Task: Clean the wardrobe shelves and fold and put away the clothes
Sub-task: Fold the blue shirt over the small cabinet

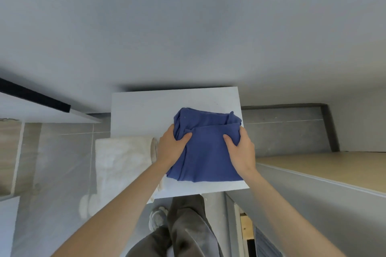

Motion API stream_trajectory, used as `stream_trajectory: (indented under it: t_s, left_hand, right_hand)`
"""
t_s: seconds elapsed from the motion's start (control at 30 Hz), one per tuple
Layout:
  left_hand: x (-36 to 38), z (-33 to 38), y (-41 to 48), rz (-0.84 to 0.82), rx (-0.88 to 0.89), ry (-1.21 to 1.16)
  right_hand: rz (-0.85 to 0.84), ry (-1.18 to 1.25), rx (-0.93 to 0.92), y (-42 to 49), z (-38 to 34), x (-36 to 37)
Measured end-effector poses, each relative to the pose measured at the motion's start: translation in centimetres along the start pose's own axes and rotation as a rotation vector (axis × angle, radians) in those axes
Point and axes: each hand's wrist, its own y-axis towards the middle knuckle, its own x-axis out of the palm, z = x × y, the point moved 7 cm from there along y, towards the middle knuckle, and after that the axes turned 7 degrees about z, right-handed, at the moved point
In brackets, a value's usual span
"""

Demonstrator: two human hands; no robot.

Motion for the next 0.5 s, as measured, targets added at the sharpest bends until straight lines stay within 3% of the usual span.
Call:
stream_trajectory:
  t_s: [0.27,0.5]
  left_hand:
    - [-11.8,8.0,-7.2,0.157,0.021,-0.284]
    - [-26.7,8.5,-15.7,0.396,-0.005,-0.451]
  right_hand:
    - [-0.11,0.076,-0.226,-5.5,-13.7,-4.5]
    - [-0.385,0.034,-0.488,-15.1,-26.9,-0.2]
